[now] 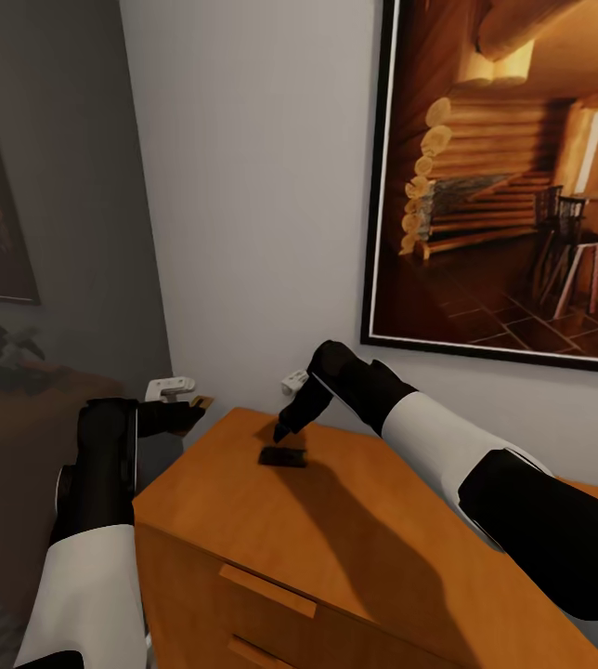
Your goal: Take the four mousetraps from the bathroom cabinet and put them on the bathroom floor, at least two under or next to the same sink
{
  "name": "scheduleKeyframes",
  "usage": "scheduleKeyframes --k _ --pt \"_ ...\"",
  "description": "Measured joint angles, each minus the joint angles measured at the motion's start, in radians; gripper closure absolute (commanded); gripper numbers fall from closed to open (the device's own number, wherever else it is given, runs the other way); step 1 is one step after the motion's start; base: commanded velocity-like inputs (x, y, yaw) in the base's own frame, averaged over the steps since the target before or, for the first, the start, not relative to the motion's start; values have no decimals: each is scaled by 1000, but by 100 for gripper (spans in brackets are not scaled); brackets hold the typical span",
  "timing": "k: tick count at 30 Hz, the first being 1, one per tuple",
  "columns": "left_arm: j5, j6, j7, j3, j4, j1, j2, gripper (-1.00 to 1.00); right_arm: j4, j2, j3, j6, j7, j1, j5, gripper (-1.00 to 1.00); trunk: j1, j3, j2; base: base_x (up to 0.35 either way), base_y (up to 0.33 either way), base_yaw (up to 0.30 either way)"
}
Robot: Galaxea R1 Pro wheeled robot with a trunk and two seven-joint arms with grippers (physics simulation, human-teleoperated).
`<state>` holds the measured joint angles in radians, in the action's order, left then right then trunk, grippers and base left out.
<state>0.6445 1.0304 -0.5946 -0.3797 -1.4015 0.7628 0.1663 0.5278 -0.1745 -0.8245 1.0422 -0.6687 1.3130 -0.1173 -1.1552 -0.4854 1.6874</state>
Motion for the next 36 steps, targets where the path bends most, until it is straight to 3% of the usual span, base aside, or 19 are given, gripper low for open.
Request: scheduleKeyframes --k 36 --pt "0 0 1 0 0 0 0 100 -10 0 1 0 0 0 -8 -100 0 0 0 9 0 0"
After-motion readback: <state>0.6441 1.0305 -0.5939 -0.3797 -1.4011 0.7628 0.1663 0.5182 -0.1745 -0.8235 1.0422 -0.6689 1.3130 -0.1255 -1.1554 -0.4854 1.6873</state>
